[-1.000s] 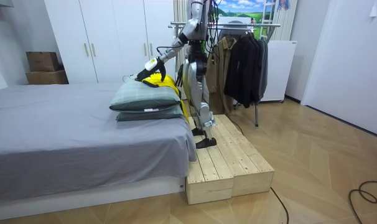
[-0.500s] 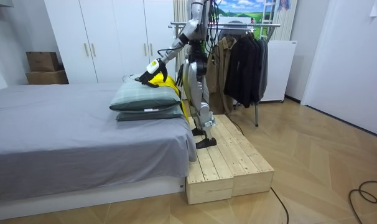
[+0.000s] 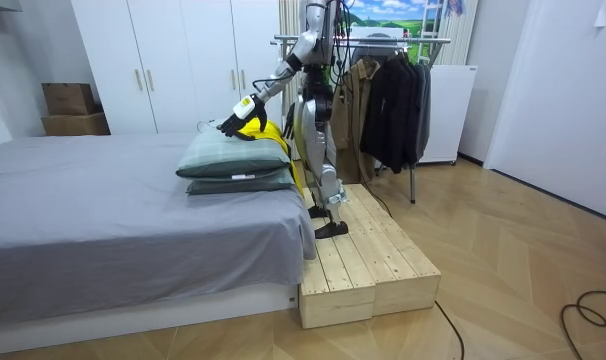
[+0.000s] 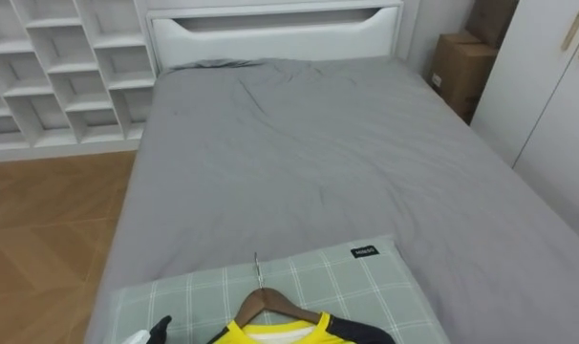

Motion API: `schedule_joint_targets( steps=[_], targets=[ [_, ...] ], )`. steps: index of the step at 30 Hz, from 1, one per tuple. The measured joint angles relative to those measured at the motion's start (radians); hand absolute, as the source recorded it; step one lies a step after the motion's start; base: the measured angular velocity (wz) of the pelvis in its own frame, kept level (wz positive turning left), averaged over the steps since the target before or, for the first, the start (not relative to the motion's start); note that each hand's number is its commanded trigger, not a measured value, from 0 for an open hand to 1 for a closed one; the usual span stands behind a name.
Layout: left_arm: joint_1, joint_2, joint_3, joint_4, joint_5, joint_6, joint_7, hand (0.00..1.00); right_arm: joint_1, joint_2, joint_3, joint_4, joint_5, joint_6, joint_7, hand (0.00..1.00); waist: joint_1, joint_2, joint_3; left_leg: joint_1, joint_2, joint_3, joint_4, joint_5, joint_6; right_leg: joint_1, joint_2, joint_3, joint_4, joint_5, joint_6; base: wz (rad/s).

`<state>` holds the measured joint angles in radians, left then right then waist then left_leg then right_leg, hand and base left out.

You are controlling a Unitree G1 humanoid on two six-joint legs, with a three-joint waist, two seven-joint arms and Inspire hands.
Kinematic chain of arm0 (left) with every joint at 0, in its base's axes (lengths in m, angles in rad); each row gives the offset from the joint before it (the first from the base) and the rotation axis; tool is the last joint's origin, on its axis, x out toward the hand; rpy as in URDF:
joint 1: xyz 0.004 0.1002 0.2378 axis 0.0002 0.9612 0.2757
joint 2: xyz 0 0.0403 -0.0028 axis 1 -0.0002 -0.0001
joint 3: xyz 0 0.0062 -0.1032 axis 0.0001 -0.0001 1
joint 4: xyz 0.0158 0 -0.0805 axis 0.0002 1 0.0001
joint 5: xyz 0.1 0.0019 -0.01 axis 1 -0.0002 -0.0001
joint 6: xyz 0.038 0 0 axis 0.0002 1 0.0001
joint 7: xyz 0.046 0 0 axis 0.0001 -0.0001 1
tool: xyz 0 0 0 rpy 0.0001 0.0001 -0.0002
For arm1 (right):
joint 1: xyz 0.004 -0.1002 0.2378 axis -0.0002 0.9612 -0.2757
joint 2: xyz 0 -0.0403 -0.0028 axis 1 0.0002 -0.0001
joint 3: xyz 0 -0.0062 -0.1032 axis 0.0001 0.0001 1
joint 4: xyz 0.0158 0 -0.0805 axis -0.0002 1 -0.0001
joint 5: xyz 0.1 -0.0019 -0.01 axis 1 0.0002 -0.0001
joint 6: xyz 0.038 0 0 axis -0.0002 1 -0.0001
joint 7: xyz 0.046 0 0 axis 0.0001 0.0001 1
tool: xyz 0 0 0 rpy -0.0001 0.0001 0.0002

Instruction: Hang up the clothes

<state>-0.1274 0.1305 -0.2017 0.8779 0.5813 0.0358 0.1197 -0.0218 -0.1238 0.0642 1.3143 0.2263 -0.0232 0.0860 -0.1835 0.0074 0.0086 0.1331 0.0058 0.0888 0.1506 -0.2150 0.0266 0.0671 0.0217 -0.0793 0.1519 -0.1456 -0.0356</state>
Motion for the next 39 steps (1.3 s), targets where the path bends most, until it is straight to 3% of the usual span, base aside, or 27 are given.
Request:
schedule_joint_targets(
  steps=[12, 19, 30, 39],
  targets=[
    [0.0, -0.001, 0.0, 0.0, 0.0, 0.0, 0.003, 0.0, 0.002, 0.0, 0.0, -0.002, 0.0, 0.0, -0.001, 0.0, -0.001, 0.003, -0.0067, 0.0, 0.0, 0.0, 0.001, 0.0, 0.0, 0.0, 0.0, -0.002, 0.001, 0.0, 0.0, 0.0],
    [0.0, -0.002, -0.003, 0.0, 0.004, 0.0, 0.003, 0.0, 0.002, 0.0, 0.001, 0.0, 0.003, 0.0, -0.006, 0.0, -0.001, 0.004, -0.0067, -0.001, 0.001, -0.002, 0.001, 0.0, 0.0, 0.001, 0.0, -0.004, 0.0, 0.0, 0.0, 0.0],
    [0.0, -0.037, -0.049, 0.001, 0.13, 0.003, 0.007, 0.0, 0.002, -0.001, 0.015, -0.001, 0.01, 0.0, -0.01, 0.0, 0.001, 0.01, -0.0059, -0.006, 0.001, 0.001, 0.0, 0.0, 0.0, -0.007, 0.0, -0.002, -0.001, 0.0, 0.0, 0.0],
    [0.0, -0.041, -0.049, 0.008, 0.176, 0.015, 0.0, 0.0, -0.001, 0.001, 0.014, -0.001, 0.01, 0.001, -0.008, 0.0, -0.001, 0.012, -0.0076, -0.036, 0.002, 0.006, 0.002, 0.0, 0.0, -0.035, 0.001, -0.004, 0.0, 0.004, 0.0, 0.0]
  ],
)
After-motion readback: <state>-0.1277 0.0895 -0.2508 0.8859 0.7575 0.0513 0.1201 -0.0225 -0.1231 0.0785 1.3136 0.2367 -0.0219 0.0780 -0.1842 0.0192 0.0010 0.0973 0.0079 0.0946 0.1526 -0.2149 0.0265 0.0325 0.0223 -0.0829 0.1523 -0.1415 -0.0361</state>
